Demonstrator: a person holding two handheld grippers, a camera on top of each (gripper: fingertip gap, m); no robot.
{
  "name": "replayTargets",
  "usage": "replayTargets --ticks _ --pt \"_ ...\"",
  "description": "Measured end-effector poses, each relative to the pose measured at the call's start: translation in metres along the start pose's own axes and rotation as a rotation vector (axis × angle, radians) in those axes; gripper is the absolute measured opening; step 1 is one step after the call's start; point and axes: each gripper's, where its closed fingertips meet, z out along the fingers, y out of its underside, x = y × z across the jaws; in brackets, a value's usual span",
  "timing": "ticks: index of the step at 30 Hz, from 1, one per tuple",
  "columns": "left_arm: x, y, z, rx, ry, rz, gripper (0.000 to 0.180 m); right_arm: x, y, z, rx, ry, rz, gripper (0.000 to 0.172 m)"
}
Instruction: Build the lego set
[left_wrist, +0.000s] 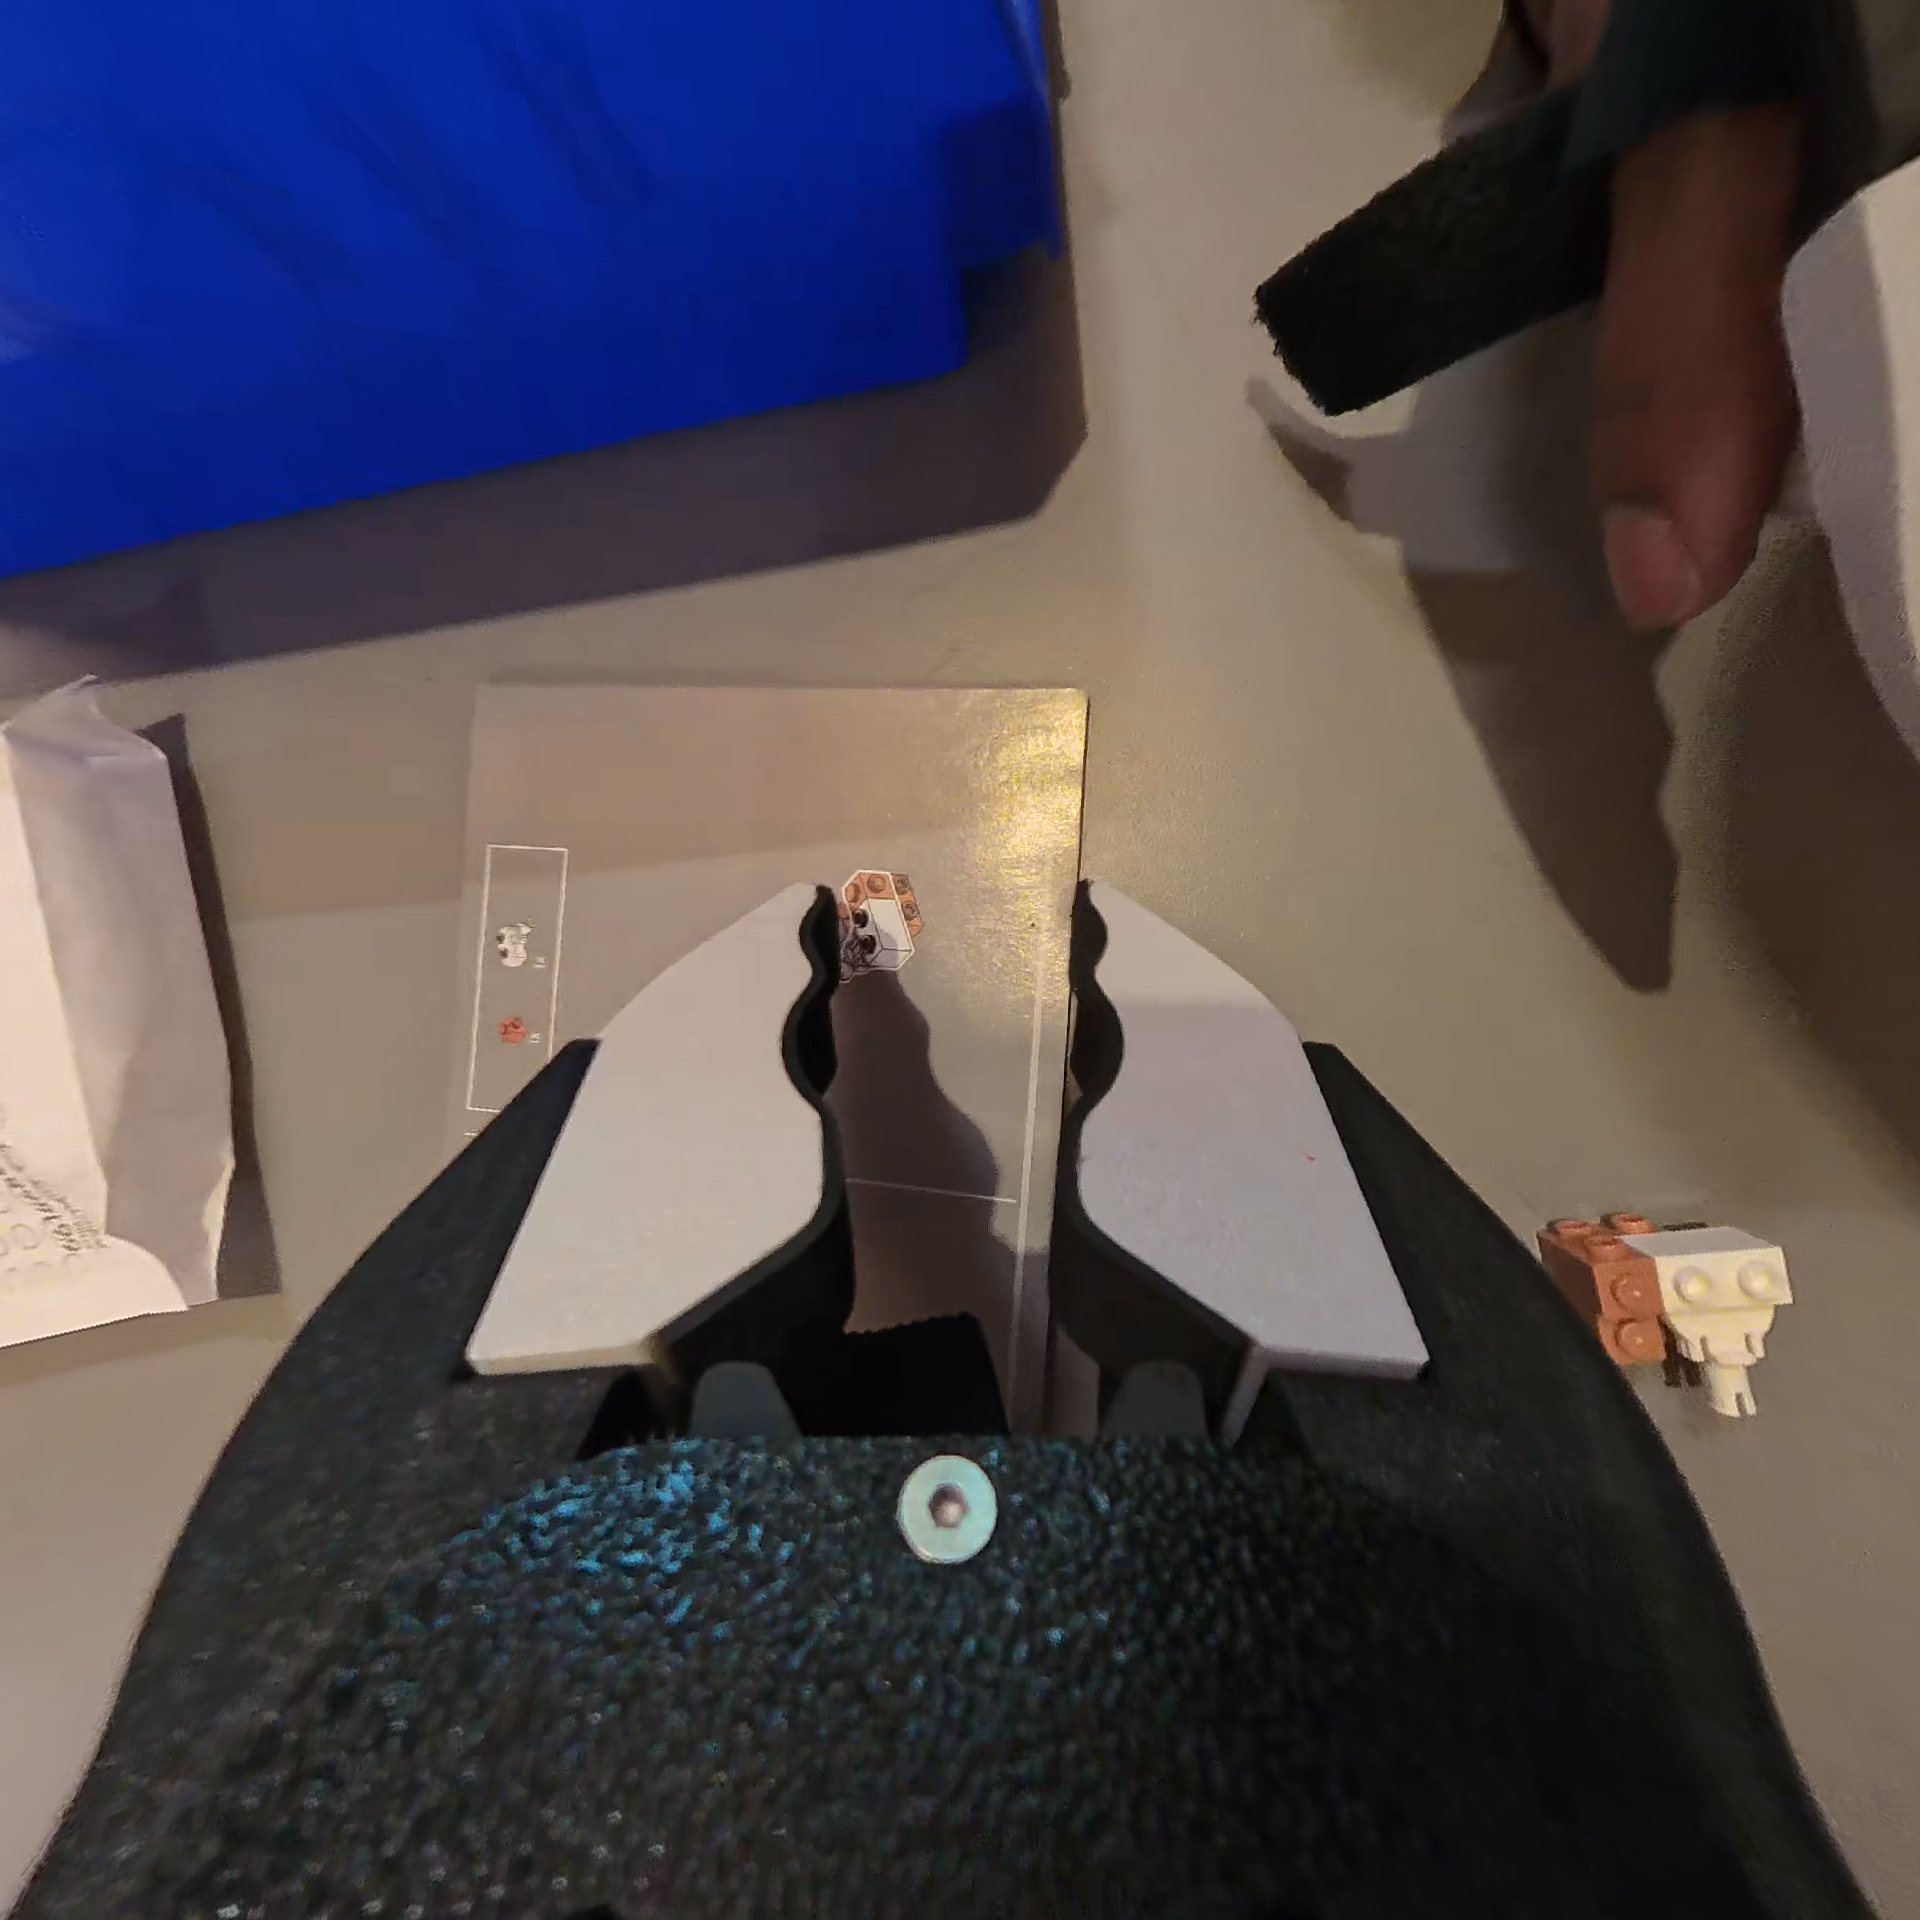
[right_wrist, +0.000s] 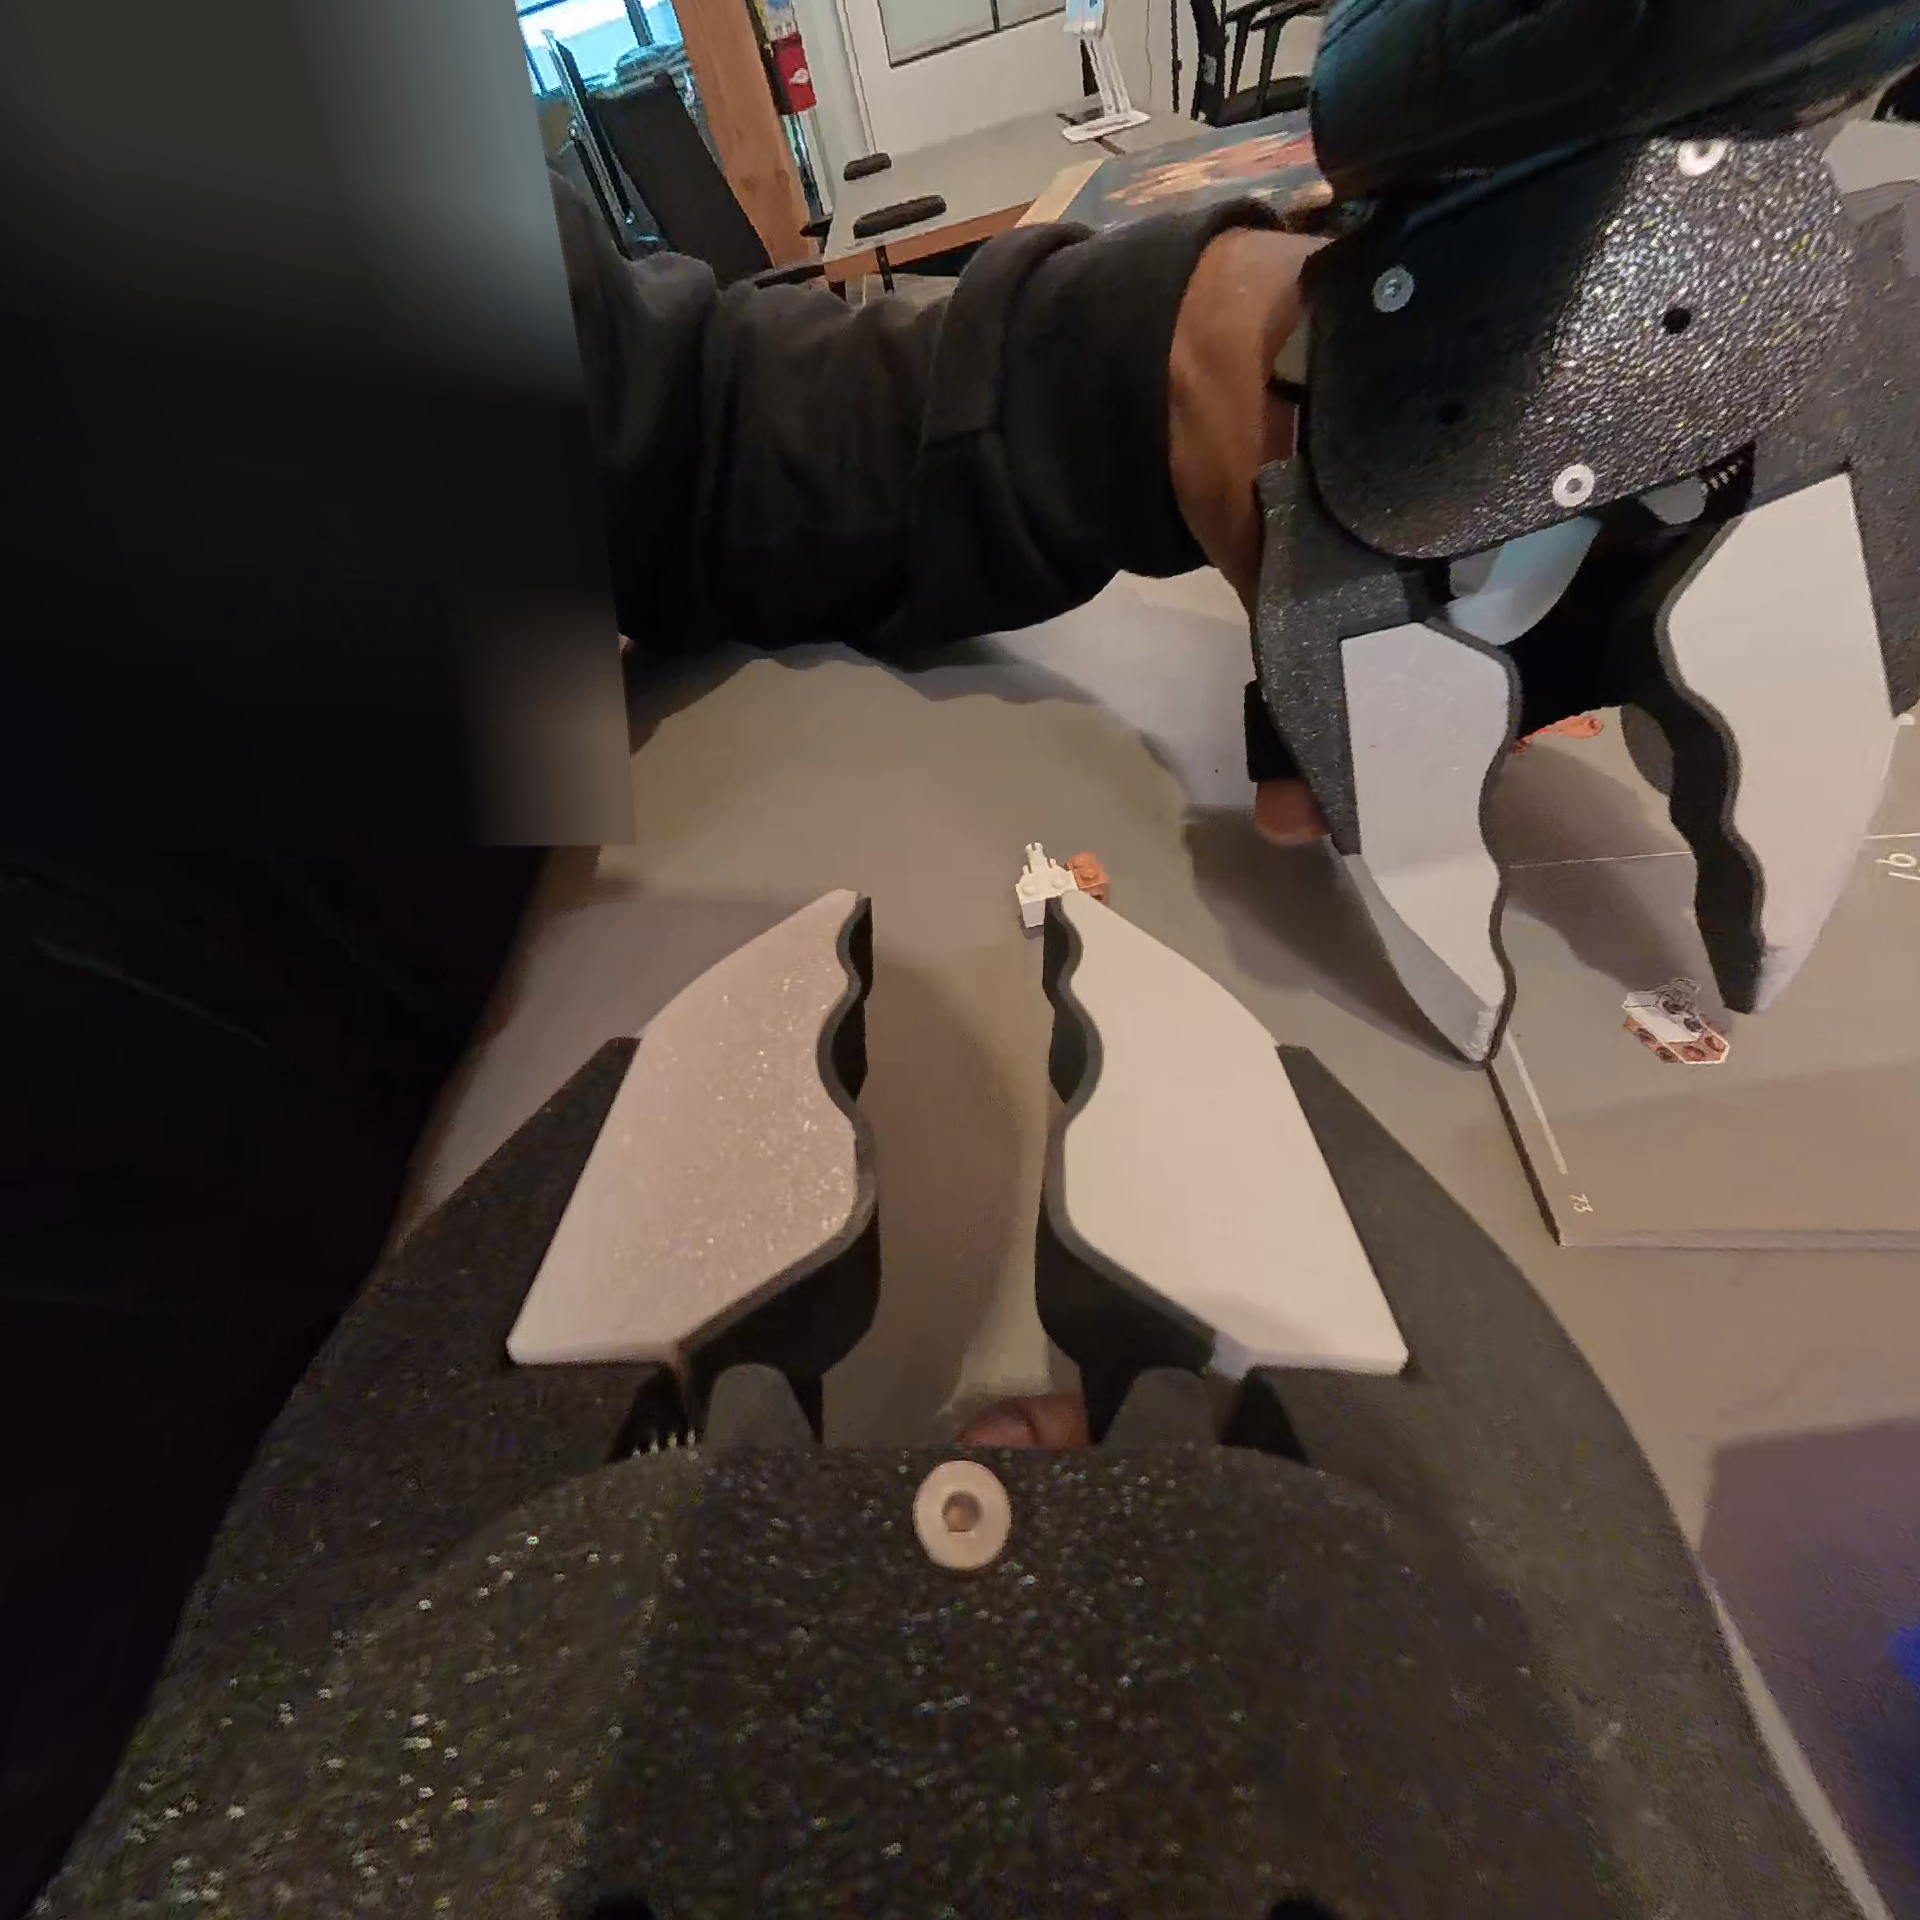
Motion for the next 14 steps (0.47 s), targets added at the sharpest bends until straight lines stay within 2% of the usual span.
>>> replayTargets --ticks 9,14 --pt "0.0022 0.0004 0.0017 0.005 0.017 -0.026 0.042 -0.002 0.0032 0.0023 -0.024 -0.002 -0.019 0.031" --pt "0.0006 -0.0022 -0.0019 0.032 0.039 -0.094 0.041 -0.0025 0.0036 0.0024 -0.027 -0.003 -0.021 0.031"
